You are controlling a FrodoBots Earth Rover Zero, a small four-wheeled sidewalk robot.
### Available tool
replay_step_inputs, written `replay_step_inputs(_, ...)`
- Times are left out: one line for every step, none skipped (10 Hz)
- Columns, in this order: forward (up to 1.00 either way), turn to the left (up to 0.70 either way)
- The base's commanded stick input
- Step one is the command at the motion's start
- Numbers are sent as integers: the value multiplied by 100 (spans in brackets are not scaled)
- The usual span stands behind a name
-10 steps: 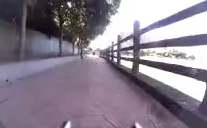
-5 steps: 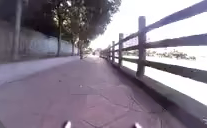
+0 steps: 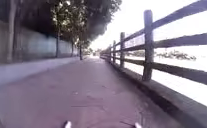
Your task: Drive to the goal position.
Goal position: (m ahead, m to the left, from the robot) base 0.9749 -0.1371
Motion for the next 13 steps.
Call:
replay_step_inputs(70, 0)
replay_step_inputs(70, 0)
replay_step_inputs(70, 0)
replay_step_inputs(70, 0)
replay_step_inputs(70, 0)
replay_step_inputs(70, 0)
replay_step_inputs(70, 0)
replay_step_inputs(70, 0)
replay_step_inputs(70, 0)
replay_step_inputs(70, 13)
replay_step_inputs(70, 35)
replay_step_inputs(70, 35)
replay_step_inputs(70, 10)
